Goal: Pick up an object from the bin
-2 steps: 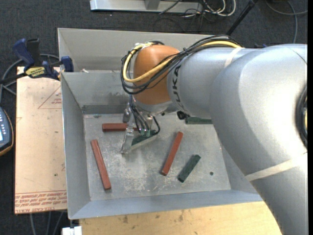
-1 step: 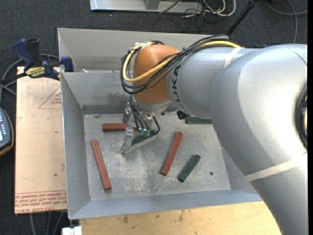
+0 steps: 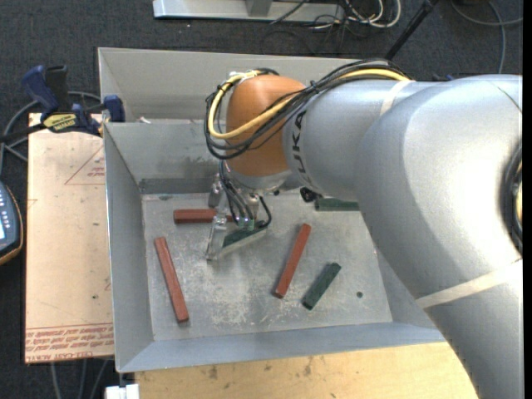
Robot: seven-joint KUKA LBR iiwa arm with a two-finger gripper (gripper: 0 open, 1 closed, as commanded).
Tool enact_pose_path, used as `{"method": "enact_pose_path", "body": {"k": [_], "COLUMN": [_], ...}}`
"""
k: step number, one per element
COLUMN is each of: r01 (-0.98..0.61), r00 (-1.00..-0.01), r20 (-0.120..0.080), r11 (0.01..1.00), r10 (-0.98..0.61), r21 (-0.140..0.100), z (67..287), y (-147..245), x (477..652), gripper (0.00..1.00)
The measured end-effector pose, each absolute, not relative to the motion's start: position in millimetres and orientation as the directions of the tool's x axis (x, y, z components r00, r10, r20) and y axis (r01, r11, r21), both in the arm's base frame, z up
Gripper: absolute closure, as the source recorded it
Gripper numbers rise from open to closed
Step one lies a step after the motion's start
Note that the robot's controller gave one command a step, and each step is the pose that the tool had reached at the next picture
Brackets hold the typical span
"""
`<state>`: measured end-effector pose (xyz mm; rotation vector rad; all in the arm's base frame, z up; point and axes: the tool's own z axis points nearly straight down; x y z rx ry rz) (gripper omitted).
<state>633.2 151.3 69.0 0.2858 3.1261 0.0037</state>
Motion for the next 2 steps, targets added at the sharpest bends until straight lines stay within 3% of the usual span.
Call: {"method": "enact_pose_path", "body": {"k": [1,2], "r01": [0.182,0.182], "r00": [-0.983,-0.983], "r20": [-0.002,-0.003], "r11": [0.983,0.983], "r10": [0.182,0.182], "r21": [0.003,0.003], "z": [69.5,70.6], "y": [151.6,151.8], "x": [633.9,634.5], "gripper": [0.0,1.0]}}
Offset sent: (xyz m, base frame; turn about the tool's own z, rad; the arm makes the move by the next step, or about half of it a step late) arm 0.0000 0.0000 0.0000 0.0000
